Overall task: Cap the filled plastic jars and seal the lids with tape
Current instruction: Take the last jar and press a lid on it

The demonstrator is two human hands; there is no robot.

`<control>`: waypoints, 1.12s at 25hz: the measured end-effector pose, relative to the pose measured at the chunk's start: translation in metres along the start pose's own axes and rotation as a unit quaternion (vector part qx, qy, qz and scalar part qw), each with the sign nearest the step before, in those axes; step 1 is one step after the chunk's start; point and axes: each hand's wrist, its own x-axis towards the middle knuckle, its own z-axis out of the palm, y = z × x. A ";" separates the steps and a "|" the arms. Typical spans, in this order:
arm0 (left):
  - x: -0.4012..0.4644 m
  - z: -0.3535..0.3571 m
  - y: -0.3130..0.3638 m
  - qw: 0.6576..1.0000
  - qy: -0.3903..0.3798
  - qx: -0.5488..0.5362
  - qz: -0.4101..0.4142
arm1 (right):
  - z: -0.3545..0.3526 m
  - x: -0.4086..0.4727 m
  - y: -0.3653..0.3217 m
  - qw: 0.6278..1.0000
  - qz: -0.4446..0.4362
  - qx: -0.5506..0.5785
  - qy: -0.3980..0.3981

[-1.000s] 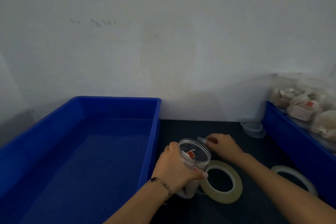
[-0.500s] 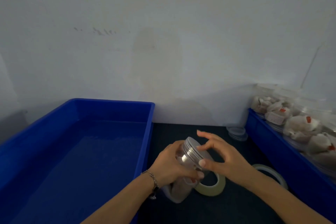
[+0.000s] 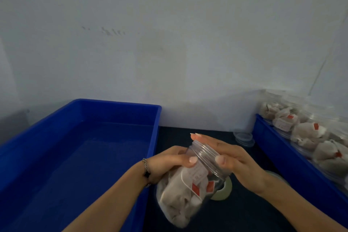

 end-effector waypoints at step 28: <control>-0.008 0.013 0.016 0.991 -0.087 -0.098 0.033 | 0.008 -0.002 -0.020 0.963 -0.150 -0.220 -0.036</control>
